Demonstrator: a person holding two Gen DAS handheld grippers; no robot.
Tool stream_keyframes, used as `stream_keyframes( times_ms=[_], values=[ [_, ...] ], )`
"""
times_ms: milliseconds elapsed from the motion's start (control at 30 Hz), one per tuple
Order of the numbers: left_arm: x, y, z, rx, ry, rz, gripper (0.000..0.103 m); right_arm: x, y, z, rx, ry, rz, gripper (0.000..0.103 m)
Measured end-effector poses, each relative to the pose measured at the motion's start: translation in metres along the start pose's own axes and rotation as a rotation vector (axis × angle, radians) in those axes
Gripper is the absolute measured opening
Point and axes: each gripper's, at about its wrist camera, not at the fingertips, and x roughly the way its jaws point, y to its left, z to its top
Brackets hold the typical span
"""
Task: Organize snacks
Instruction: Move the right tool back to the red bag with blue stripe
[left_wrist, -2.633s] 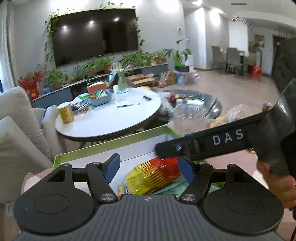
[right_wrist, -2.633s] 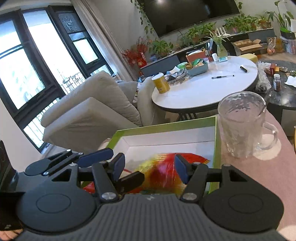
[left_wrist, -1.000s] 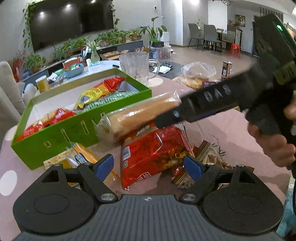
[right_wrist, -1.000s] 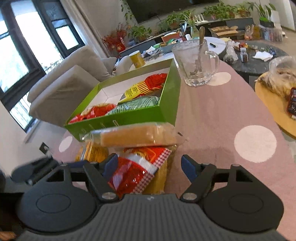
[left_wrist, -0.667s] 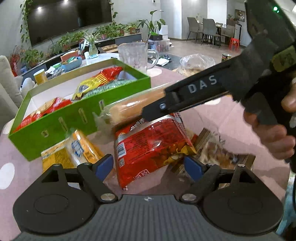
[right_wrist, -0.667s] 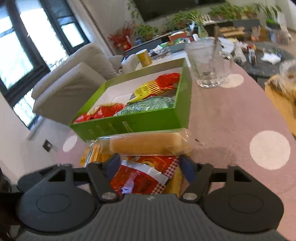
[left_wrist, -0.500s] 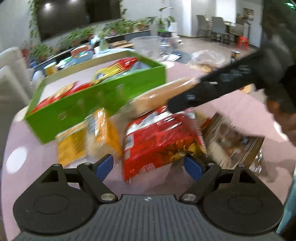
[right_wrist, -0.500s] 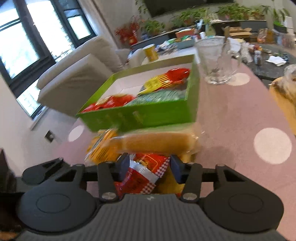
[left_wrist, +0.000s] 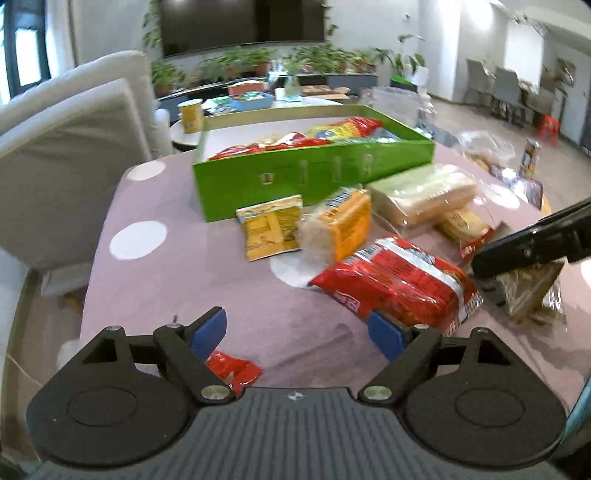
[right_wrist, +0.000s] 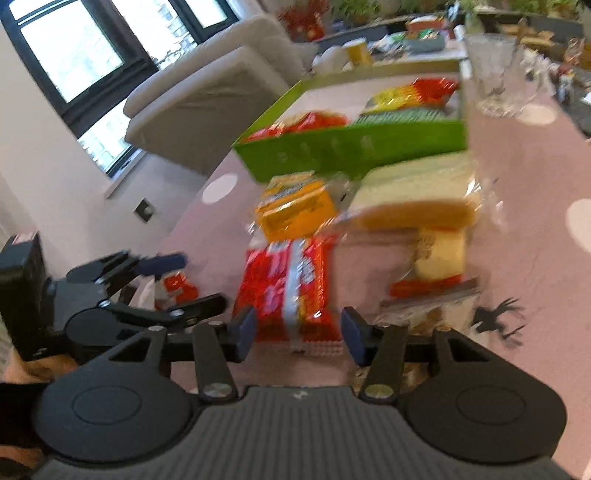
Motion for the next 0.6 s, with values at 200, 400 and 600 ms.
stream_keyframes(
  times_ms=[200, 400, 600],
  values=[
    [0.005, -0.011, 0.006, -0.045, 0.008, -0.097, 0.082, 0.015, -0.001, 0.007, 0.014, -0.001, -0.048, 0.053],
    [0.021, -0.029, 0.009, -0.031, 0.048, -0.164, 0.082, 0.034, -0.002, 0.006, 0.044, 0.047, -0.041, 0.053],
    [0.033, -0.030, 0.012, -0.045, 0.079, -0.211, 0.081, 0.041, 0.003, 0.005, 0.038, 0.063, -0.036, 0.054]
  ],
)
